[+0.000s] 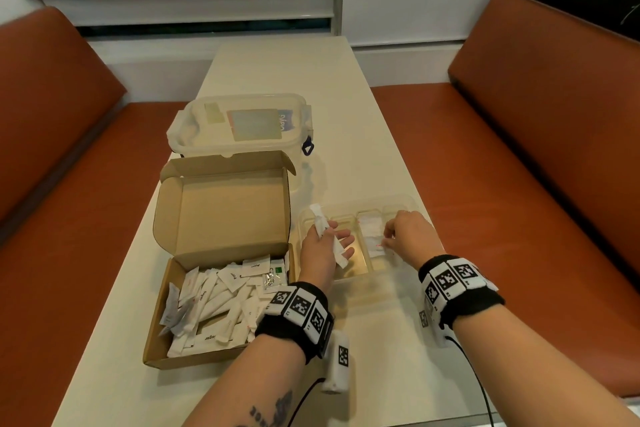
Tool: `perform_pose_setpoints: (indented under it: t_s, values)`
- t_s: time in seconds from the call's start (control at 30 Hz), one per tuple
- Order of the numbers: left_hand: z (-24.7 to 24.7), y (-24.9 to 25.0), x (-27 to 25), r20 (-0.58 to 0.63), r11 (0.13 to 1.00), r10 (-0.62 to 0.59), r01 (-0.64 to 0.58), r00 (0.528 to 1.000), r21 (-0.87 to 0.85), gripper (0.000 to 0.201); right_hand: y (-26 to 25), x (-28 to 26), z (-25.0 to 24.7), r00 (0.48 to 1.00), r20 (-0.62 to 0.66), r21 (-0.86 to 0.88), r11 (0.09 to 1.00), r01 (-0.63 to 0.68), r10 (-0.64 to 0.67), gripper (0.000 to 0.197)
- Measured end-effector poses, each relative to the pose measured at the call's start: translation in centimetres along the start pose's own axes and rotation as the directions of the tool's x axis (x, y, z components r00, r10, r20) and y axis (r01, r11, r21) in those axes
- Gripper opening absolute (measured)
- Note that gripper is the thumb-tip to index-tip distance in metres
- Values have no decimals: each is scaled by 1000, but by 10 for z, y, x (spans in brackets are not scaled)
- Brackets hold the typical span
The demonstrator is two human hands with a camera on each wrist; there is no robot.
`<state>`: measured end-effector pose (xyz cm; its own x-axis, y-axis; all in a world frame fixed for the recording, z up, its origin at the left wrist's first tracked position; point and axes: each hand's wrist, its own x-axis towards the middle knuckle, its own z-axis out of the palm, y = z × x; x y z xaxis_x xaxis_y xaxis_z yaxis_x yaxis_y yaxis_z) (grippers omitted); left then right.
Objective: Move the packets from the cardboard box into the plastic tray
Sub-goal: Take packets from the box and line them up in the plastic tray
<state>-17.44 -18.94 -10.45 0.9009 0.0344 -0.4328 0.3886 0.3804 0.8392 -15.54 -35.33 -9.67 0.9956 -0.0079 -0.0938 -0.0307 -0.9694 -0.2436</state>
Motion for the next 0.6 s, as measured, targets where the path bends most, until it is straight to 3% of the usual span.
perform_pose_setpoints:
  t_s: [0.2,0.4,0.6]
  values:
    - [1,0,0,10,1000,-1,1,1000,-6,15,-2,-1,-1,999,40,-15,1000,24,-23,17]
    - [2,0,2,19,1000,-12,13,1000,-22,17,-2,4,-7,985,170,-32,999,30,-24,14]
    - [1,-2,0,21,1000,7,-8,1000,27,17,-2,0,1,992,98,-136,986,92,-79,24]
